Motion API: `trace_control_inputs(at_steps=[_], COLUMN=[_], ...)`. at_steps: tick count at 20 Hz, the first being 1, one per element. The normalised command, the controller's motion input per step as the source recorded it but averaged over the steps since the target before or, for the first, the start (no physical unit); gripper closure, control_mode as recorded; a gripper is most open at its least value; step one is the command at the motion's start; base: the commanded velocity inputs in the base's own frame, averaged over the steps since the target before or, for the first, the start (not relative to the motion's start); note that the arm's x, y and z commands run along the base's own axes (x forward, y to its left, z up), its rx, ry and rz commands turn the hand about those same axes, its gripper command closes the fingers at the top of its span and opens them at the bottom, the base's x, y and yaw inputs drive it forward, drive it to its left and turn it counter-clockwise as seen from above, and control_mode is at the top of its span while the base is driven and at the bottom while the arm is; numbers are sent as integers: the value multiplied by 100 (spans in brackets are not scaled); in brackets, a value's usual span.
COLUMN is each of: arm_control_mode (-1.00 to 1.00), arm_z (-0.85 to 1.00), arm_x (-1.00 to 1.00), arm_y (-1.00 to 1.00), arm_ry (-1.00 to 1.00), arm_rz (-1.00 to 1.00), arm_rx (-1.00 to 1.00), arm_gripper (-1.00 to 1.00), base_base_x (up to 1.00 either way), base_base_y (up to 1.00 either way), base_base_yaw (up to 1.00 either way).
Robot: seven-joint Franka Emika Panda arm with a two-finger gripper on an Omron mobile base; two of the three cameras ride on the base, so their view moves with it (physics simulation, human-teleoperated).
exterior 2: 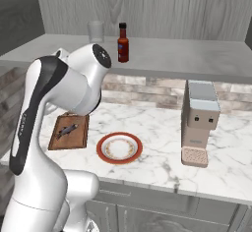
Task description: Pick the fish from the plate and place it on the cutting board. Then pick the condiment bottle from the cabinet and place it next to the cutting board.
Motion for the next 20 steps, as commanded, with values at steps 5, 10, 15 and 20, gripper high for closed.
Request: trace_control_inputs(at_steps=[5,10,15,20], arm_control_mode=[-100,-100,-100,-100], arm_z=[3,0,0,0], arm_x=[-5,0,0,0], arm_y=[-18,-18,-15,-6], arm_ry=[0,0,0,0], arm_rz=[-5,-4,-3,-1], arm_rx=[0,2,10,16], arm_gripper=[-100,-100,-100,-100], base_base_x=[0,0,0,0], base_base_y=[0,0,0,0], base_base_yaw=[0,0,0,0])
